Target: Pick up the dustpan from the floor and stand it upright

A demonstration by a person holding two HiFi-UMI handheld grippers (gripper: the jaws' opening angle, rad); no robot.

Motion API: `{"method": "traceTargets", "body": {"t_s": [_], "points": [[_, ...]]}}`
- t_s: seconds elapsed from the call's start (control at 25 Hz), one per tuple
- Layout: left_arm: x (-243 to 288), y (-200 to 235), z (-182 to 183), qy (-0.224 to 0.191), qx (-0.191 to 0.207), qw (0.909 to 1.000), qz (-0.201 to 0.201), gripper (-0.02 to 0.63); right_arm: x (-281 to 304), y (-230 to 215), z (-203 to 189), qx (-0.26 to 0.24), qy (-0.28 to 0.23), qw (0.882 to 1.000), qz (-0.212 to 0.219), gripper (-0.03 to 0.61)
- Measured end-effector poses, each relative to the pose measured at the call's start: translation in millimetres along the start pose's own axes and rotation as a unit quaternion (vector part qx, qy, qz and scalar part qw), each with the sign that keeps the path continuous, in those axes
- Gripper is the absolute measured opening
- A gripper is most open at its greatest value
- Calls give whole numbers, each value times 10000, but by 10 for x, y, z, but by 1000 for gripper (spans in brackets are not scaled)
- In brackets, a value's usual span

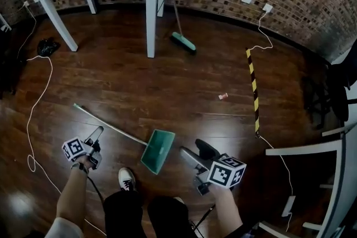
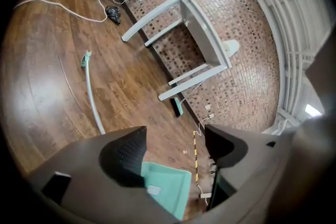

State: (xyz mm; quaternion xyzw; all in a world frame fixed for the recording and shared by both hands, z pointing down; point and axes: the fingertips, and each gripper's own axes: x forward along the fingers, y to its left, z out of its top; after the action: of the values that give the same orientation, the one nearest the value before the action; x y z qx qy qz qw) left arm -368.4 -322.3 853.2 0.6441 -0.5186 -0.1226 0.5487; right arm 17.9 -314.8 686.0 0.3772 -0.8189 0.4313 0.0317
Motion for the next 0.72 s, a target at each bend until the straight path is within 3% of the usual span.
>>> {"method": "traceTargets", "body": {"t_s": [0.16,0.36,0.52,0.64,0.72], "points": [[518,864,-234,53,-107,9999,-66,379,442,-621,-562,-217,-53,9996,-176,422],[1069,1722,-512,151,-173,9997,-69,417,900,-1212,-1339,341,451,9983,146,425],[1367,2082,-622,-64,-189,9990,-390,417,1172,-1445,-1760,520,992,9918,609,423],[1526,2162,-592,-468,96,9964,-700,422,1265,-1619,-1989,718,1190,9870,807,423],[1589,2171,-615,-492,244,9964,-644,422,1297,-1688,-2047,860,1248,9847,860,423]]}}
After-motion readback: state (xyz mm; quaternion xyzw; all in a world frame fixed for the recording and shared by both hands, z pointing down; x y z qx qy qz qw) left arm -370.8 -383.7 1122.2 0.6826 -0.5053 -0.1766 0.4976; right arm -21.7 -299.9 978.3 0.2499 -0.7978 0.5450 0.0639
